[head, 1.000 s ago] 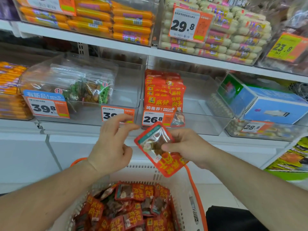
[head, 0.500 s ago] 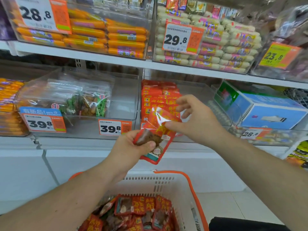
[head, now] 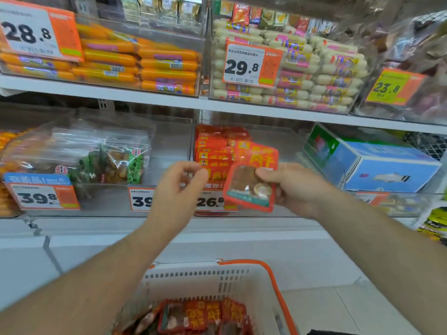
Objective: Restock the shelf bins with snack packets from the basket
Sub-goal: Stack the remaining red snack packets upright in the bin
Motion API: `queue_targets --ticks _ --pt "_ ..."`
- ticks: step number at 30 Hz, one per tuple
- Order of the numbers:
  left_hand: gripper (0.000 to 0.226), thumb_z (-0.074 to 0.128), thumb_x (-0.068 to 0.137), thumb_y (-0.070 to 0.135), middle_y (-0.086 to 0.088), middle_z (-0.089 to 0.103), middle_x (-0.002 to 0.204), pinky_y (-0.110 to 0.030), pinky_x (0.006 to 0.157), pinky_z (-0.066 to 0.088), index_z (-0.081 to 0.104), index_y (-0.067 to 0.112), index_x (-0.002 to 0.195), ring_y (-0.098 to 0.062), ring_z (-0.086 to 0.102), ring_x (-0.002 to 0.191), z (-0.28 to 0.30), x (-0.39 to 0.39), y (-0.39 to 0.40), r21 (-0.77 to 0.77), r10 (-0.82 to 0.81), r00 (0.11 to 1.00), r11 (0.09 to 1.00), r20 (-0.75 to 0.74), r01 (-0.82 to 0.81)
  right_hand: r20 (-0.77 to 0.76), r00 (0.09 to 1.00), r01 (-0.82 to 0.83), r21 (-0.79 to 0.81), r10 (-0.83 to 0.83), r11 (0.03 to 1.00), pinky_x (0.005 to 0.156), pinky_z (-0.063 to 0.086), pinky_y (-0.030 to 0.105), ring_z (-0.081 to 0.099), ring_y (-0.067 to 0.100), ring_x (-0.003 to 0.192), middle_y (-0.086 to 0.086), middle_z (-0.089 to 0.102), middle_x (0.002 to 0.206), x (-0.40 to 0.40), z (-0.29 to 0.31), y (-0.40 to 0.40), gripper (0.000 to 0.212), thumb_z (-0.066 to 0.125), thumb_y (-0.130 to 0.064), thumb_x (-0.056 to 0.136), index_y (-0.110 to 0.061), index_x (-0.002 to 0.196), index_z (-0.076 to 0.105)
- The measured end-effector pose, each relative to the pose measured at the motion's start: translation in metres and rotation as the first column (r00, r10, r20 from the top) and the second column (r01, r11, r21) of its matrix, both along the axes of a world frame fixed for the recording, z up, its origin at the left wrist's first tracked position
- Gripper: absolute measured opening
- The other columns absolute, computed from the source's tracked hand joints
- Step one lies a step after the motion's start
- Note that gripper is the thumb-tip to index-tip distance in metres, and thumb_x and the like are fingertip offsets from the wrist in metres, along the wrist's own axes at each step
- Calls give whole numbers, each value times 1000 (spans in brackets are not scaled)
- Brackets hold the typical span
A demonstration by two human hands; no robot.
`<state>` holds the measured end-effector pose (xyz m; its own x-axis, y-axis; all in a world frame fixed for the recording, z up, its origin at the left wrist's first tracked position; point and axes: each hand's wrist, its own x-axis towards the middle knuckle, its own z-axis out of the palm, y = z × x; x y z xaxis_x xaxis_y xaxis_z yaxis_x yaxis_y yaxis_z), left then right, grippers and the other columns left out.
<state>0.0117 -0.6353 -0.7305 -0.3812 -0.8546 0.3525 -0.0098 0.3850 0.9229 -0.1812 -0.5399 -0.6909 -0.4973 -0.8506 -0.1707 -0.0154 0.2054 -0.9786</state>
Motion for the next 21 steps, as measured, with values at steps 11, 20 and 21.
queue_targets --ticks 11,20,21 --pt "105 71 57 77 1 54 130 -45 98 44 23 28 137 -25 59 113 -15 -30 -42 -355 292 675 934 678 -48 -286 956 149 285 -64 947 42 22 21 32 9 48 2 49 60 -90 -12 -63 19 66 -21 93 -18 79 54" --pt "111 67 60 80 3 54 135 -44 101 41 19 23 143 -22 58 117 -29 -33 -50 -457 386 650 887 655 -66 -367 914 13 452 173 892 65 42 31 56 21 70 14 64 88 -95 -51 -97 11 73 -17 87 -10 90 65" --pt "111 67 60 80 3 54 134 -44 101 41 20 23 143 -22 59 116 -30 -34 -51 -463 392 652 884 649 -71 -379 906 18 479 188 878 71 45 33 58 23 78 15 66 94 -97 -54 -99 12 74 -17 86 -8 91 67"
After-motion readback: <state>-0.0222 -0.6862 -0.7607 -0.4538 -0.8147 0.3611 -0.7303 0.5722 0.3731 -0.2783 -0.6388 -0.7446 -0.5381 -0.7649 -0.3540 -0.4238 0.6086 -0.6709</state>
